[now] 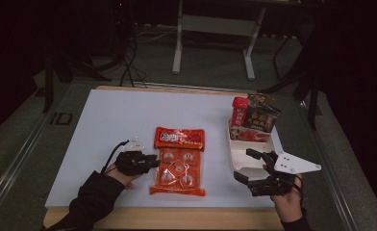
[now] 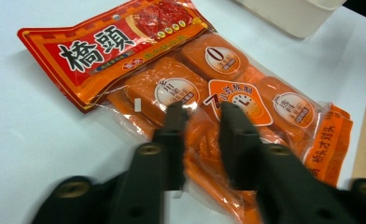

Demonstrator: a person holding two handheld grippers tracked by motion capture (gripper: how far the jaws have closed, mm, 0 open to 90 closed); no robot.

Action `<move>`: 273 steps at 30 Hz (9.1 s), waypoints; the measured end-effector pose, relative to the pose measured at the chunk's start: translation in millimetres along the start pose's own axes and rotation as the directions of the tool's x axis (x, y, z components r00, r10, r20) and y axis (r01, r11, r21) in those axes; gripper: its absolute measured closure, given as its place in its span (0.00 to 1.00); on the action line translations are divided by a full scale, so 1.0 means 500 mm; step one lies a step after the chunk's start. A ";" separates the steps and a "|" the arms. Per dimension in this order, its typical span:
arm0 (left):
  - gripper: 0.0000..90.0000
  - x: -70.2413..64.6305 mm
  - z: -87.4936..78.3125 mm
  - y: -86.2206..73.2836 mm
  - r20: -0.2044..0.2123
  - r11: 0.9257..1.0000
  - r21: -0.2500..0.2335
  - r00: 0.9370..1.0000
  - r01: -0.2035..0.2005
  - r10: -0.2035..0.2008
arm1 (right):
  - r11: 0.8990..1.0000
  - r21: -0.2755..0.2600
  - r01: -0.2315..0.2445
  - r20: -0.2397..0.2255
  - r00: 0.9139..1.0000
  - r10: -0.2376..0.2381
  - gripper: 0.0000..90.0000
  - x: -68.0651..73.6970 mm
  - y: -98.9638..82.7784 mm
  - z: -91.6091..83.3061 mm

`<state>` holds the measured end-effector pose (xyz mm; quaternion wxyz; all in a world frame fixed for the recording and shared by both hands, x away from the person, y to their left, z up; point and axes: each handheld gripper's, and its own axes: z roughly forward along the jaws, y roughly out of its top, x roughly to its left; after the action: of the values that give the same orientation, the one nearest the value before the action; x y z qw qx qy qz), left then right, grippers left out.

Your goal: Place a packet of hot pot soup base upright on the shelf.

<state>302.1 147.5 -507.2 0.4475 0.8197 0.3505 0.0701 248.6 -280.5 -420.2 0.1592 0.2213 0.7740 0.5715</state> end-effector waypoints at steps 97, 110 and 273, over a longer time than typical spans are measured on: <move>0.83 0.158 0.168 0.075 -0.048 0.978 0.102 0.983 0.180 -0.176 | 0.998 0.052 0.023 0.016 1.000 -0.024 0.13 0.021 -0.015 0.023; 0.99 0.136 0.153 0.077 -0.109 0.988 0.047 0.984 0.148 -0.142 | 0.998 0.059 0.018 0.021 1.000 -0.019 0.13 0.021 -0.013 0.025; 0.09 -0.056 -0.113 0.081 0.097 0.924 -0.376 0.989 -0.066 0.111 | 0.998 -0.061 -0.011 -0.033 0.999 0.009 1.00 -0.027 0.259 0.061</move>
<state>277.5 154.1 -436.6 0.6106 0.7378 0.2668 0.1076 296.1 -230.5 -305.4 0.1503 0.2108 0.7575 0.5993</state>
